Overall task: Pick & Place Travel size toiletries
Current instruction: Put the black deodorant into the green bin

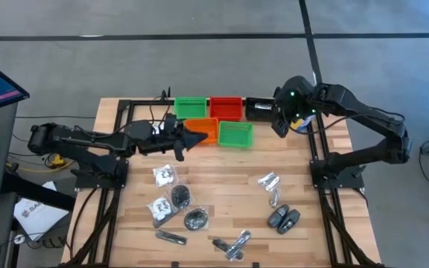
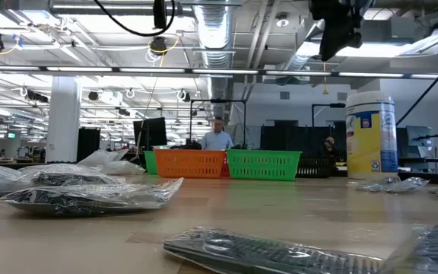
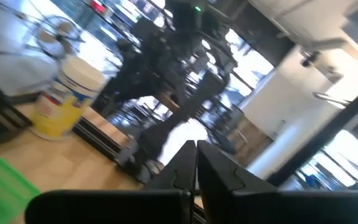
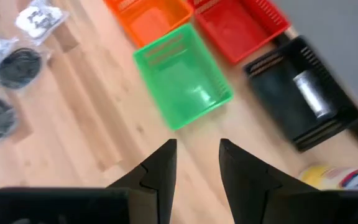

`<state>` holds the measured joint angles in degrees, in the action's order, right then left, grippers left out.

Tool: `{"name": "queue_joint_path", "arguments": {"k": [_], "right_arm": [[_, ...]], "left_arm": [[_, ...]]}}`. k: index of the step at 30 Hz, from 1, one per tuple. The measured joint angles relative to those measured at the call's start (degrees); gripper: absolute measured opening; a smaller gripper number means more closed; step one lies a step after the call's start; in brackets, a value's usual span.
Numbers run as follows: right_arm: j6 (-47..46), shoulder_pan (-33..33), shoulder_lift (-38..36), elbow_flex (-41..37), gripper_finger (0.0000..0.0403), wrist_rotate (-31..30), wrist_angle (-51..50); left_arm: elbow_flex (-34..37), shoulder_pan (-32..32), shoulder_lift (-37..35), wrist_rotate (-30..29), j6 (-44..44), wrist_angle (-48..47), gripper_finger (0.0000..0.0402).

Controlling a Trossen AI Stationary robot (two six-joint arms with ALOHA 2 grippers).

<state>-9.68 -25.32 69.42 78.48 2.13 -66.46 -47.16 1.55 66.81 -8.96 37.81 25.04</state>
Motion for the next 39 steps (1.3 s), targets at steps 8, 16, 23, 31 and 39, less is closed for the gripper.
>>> {"name": "queue_joint_path", "arguments": {"k": [8, 16, 23, 31, 39], "right_arm": [[-15.3, 8.3, 0.2, 0.0, 0.0114, 0.0, -1.5], [-27.3, 16.7, 0.2, 0.0, 0.0114, 0.0, -2.1], [-37.9, 23.3, 0.2, 0.0, 0.0114, 0.0, -5.1], [-49.8, 31.9, 0.2, 0.0, 0.0114, -2.6, -11.9], [-54.4, 38.1, 0.2, 0.0, 0.0114, -3.9, -18.3]], "left_arm": [[0.0, 4.1, 0.0, 3.4, -2.8, 0.0, 0.0007], [0.0, 6.9, 0.0, 3.5, -3.6, -0.1, 0.0007], [0.0, 7.1, 0.0, 3.5, -4.3, -0.1, 0.0007], [0.0, 7.1, 0.0, 3.5, -4.6, -0.1, 0.0007], [0.0, 7.1, 0.0, 3.4, -4.6, -0.1, 0.0007]]}}
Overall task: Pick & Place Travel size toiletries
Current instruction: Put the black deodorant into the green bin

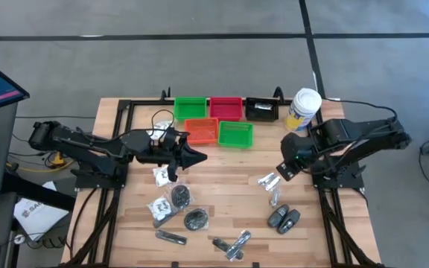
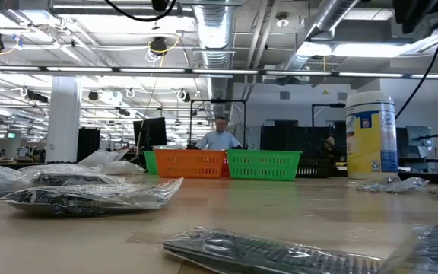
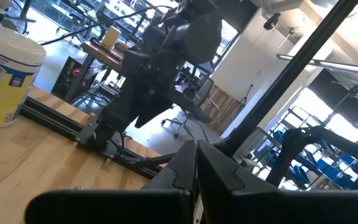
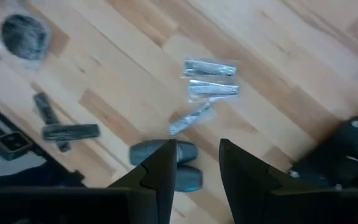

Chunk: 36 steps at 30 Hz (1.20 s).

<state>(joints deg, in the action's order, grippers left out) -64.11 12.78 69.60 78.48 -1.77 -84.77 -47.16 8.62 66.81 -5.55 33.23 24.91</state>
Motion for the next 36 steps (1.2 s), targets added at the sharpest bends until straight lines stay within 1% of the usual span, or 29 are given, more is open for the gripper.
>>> {"name": "queue_joint_path", "arguments": {"k": [5, 8, 12, 19, 21, 26, 29, 36], "right_arm": [[-4.9, 3.2, 0.0, 0.0, 0.0114, -0.2, -1.4], [-5.0, 6.0, 0.0, 0.0, 0.0114, 0.2, -0.9], [-5.1, 10.6, 0.0, 0.0, 0.0114, 0.4, 2.4], [-12.4, 18.4, 0.0, 0.0, 0.0114, 2.0, 4.2], [-15.9, 20.1, 0.0, 0.0, 0.0114, 2.0, 3.4], [-28.1, 22.7, 0.0, 0.0, 0.0114, 2.0, 2.5], [-35.1, 23.7, 0.0, 0.0, 0.0114, 3.2, 2.9], [-46.4, 26.7, 0.0, 0.0, 0.0114, 3.3, 3.4]], "left_arm": [[0.0, 0.0, 0.0, -0.2, 0.0, 0.0, 0.0007], [0.0, 0.0, 0.0, -0.2, 0.0, 0.0, 0.0007], [0.0, 0.0, 0.0, -0.4, 0.0, 0.0, 0.0007], [0.0, 0.0, 0.0, -0.4, -1.4, 0.0, 0.0007], [0.0, 0.0, 0.0, -0.4, -1.4, 0.0, 0.0007], [0.0, 0.0, 0.0, -0.7, -2.6, 0.0, 0.0007], [0.0, 0.0, 0.0, -0.7, -3.0, 0.0, 0.0007], [0.0, -0.1, 0.0, -0.9, -3.0, 0.0, 0.0007]]}}
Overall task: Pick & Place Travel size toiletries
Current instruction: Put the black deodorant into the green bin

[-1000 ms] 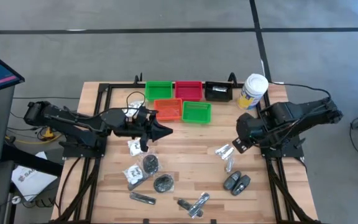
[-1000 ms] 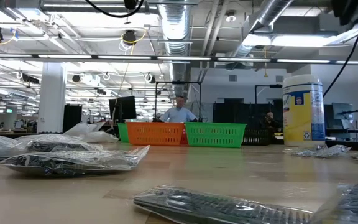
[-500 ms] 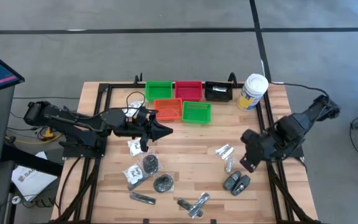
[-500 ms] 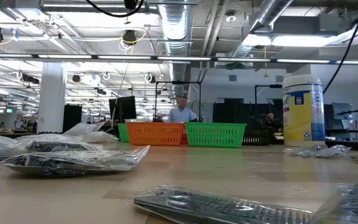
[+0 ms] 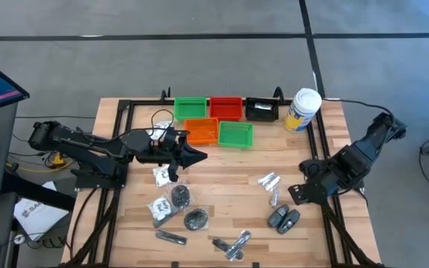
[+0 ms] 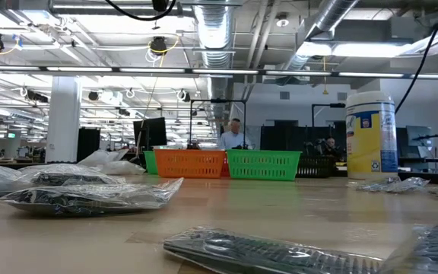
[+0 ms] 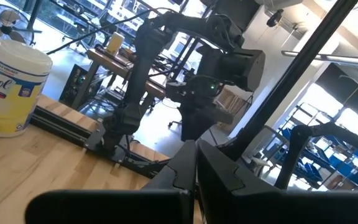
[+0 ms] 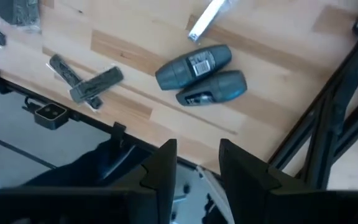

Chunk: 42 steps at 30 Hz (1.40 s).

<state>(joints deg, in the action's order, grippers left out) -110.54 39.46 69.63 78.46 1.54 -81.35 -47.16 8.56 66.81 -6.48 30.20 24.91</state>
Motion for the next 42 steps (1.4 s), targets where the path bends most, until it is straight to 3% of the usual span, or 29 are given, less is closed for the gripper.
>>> {"name": "queue_joint_path", "arguments": {"k": [15, 20, 25, 31, 42], "right_arm": [[-3.2, 1.5, 7.2, 0.0, 0.0114, 0.2, 6.3], [-7.0, 4.0, 8.5, -0.2, 0.0130, 1.0, 7.1], [-14.2, 8.2, 8.4, -5.1, 0.0172, 1.1, 13.7], [-18.3, 11.6, 8.4, -13.4, 0.0217, 1.6, 29.0], [-18.5, 9.2, 10.2, -22.8, 0.0222, 1.1, 39.0]], "left_arm": [[0.0, 0.0, 0.0, 0.1, 0.0, 0.0, 0.0007], [0.0, 0.0, 0.0, 0.1, 0.0, 0.0, 0.0007], [0.0, 0.0, 0.0, 0.2, 0.0, 0.0, 0.0007], [0.0, 0.0, 0.0, 0.3, 0.0, 0.0, 0.0007], [0.0, 0.0, 0.0, 0.3, 0.2, 0.0, 0.0007]]}}
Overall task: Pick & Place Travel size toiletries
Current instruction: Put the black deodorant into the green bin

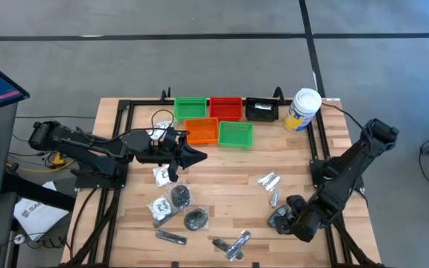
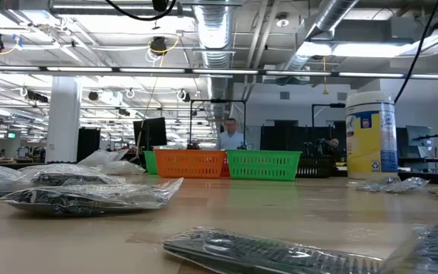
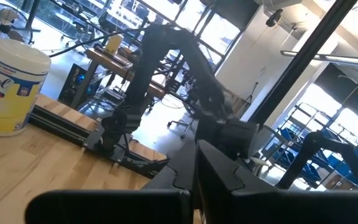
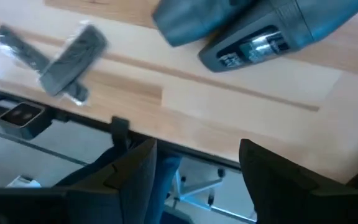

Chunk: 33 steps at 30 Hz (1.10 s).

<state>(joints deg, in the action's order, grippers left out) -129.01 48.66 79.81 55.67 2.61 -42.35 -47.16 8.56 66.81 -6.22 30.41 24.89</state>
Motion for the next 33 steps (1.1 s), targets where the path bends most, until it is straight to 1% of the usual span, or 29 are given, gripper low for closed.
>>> {"name": "queue_joint_path", "arguments": {"k": [4, 9, 11, 15, 18, 22, 27, 33], "right_arm": [[-0.2, 0.9, 0.2, -5.2, 0.0225, 3.5, 6.6], [-0.3, 0.0, 0.3, -10.4, 0.0223, 3.7, 13.7], [0.0, -0.4, 0.3, -12.2, 0.0220, 4.5, 14.3], [0.1, 0.3, 0.3, -14.6, 0.0215, 9.0, 12.7], [0.2, 0.9, 0.3, -16.5, 0.0214, 10.9, 12.5], [0.9, 0.2, 0.3, -17.8, 0.0217, 10.6, 12.8], [2.4, -2.5, 0.2, -20.1, 0.0221, 7.5, 15.3], [8.7, -7.5, 0.3, -21.3, 0.0215, 6.6, 15.3]], "left_arm": [[0.0, 0.0, 0.0, 0.0, 0.0, 0.0, 0.0007], [0.0, 0.0, 0.0, 0.0, 0.0, 0.0, 0.0007], [0.0, 0.0, 0.0, 0.0, 0.0, 0.0, 0.0007], [0.0, 0.0, 0.0, -0.2, 0.0, 0.0, 0.0007], [0.0, 0.0, 0.0, -0.2, 0.0, 0.0, 0.0007], [0.0, 0.0, 0.0, -0.2, 0.0, 0.0, 0.0007], [0.0, 0.0, 0.0, -0.2, 0.0, 0.0, 0.0007], [0.0, 0.0, 0.0, -0.2, 0.0, 0.0, 0.0007]]}}
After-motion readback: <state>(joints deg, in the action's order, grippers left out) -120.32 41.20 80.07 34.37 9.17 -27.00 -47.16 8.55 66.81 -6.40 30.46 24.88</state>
